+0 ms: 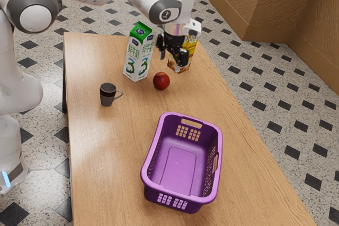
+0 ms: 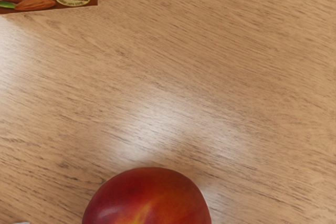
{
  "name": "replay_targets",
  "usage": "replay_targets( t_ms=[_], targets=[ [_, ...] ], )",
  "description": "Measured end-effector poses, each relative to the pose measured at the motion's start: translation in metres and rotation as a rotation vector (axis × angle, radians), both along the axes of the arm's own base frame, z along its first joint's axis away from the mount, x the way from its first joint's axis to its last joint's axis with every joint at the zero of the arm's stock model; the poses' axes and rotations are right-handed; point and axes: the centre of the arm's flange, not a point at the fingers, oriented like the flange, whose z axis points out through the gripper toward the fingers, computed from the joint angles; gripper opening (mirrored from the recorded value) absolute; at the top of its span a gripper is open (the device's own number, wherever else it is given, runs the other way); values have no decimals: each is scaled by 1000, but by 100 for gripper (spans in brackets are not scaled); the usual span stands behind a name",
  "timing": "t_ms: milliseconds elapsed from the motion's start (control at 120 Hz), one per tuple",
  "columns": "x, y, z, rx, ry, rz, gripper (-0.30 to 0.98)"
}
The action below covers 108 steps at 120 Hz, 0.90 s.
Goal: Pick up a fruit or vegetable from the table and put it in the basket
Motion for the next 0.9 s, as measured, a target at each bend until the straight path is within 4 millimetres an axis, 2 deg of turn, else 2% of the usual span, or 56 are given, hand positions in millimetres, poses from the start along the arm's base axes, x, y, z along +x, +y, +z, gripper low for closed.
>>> replay_targets(
  t_ms=[333, 400, 508, 708, 900],
  targets=[
    [2, -1, -2, 4, -23, -20, 69],
    [5, 1, -9, 8, -11, -19, 69],
    [18, 16, -35, 2, 23, 1, 69],
    [24, 24, -50, -38, 32, -12, 69],
    [23, 20, -56, -51, 45, -38, 69]
  ],
)
